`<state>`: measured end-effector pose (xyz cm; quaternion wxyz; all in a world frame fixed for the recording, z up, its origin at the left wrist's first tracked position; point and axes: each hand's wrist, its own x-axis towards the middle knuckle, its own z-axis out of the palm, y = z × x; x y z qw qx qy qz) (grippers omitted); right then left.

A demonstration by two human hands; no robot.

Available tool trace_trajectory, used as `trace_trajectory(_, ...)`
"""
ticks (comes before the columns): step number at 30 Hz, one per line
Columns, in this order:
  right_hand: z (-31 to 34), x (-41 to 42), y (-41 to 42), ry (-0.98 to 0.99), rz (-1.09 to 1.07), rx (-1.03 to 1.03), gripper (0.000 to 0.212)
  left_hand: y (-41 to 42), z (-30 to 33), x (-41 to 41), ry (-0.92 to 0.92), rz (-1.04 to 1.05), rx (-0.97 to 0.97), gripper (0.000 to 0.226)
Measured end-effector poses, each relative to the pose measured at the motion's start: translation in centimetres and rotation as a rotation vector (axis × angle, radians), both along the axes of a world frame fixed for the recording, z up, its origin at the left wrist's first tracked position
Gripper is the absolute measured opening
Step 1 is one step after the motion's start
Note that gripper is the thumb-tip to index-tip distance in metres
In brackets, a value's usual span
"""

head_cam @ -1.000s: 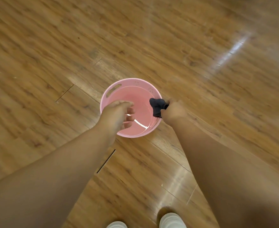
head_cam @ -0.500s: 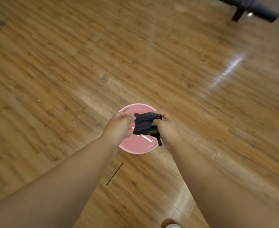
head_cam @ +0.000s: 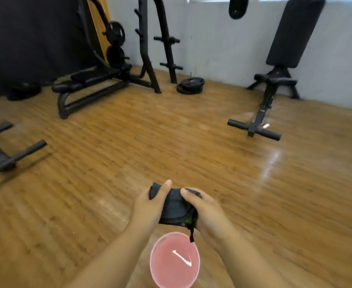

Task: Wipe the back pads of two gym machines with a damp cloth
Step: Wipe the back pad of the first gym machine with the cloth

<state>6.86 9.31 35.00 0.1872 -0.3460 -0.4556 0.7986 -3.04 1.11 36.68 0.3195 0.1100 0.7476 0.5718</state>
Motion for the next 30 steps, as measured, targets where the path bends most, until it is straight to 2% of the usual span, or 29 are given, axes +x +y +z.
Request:
trace_trajectory(5, 14.5, 2.5, 3.8, 0.04, -0.086, 0.23, 0.015, 4.5, 14.7, 2.3, 0.203, -0.111, 0.143, 0.026)
trace_trajectory(9, 24.1, 6.3, 6.4, 0.093, -0.139, 0.404, 0.017, 7.3, 24.1, 5.7, 0.24, -0.203, 0.229, 0.027)
trace_trajectory(13, 30.2, 10.8, 8.8, 0.105, -0.22, 0.548, 0.017, 9.9, 30.3, 9.5, 0.254, -0.295, 0.283, 0.033)
trace_trajectory(20, 35.2, 18.7, 12.9, 0.081, -0.333, 0.703, 0.016, 15.2, 35.3, 17.1, 0.316, -0.369, 0.364, 0.037)
trace_trajectory(26, 37.1, 23.4, 17.9, -0.003, -0.393, 0.857, 0.018, 21.1, 36.4, 21.6, 0.346, -0.404, 0.388, 0.045)
trace_trajectory(30, 37.1, 24.4, 22.3, -0.05, -0.41, 0.872, 0.019, 25.8, 36.2, 22.3, 0.356, -0.435, 0.341, 0.049)
